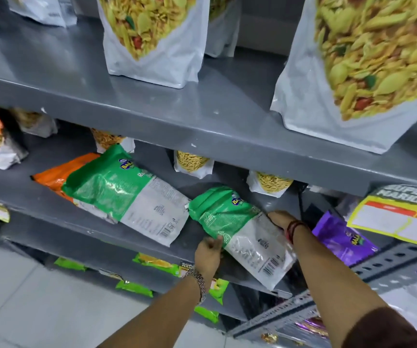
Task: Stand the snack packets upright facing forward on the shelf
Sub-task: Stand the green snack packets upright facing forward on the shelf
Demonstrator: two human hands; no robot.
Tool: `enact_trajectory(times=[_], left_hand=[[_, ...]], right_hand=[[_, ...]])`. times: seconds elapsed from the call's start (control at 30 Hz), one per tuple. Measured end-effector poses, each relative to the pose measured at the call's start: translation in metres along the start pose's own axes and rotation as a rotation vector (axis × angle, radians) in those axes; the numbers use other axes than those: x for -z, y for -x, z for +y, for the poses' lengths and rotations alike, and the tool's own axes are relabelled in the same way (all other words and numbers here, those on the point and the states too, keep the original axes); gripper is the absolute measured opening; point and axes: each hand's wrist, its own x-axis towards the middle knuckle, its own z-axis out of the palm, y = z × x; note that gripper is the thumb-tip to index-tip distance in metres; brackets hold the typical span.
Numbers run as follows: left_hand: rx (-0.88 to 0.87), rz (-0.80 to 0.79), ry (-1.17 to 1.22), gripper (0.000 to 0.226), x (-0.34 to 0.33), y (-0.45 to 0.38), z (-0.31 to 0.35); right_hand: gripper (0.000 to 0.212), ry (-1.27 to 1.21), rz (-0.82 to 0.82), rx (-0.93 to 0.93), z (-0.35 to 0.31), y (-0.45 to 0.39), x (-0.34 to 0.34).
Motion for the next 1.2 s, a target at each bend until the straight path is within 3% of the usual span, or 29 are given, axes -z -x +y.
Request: enact_trajectory(times=[0.1,0.2,0.37,0.53,0.63,0.7,0.8,0.93,1.07,1.2], left_hand=[[0.08,-0.021,0.343,0.025,0.003,0.008,0.0],[0.079,-0.053,0.488,0.02,0.011,0.008,0.011],[-0.175,-0.064,0.338,0.026,0.02,0.011,0.054],[-0.312,-0.05,0.106,0.022,0.022,0.011,0.095],[-0.363,-0.01,0.055,0.033,0.022,0.008,0.107],[-0.355,-0.008,0.031,0.033,0.022,0.005,0.104],[-0.339,-0.026,-0.037,0.018,0.027,-0.006,0.088],[-0.226,-0.087,-0.143,0.056,0.028,-0.009,0.059],[0.018,-0.212,-0.117,0.062,0.015,-0.002,0.04],[0.033,-0.204,-0.149,0.048,0.002,-0.004,0.055]], right_hand=[[0.033,-0.06,0.011,0.012,0.007,0.003,0.001],[0.015,-0.107,0.014,0.022,0.003,0.025,0.005],[0.035,-0.447,0.128,0.096,0.008,0.045,0.012],[0.032,-0.752,0.238,0.169,0.001,0.053,0.008],[0.023,-0.712,0.299,0.202,0.006,0.049,-0.003],[0.015,-0.592,0.349,0.22,0.012,0.049,-0.014],[0.021,-0.576,0.394,0.274,0.018,0.055,-0.023],[0.029,-0.76,0.319,0.191,0.017,0.052,-0.026],[0.031,-0.825,0.223,0.182,0.022,0.05,-0.027],[0.029,-0.633,0.268,0.224,0.042,0.06,-0.035]])
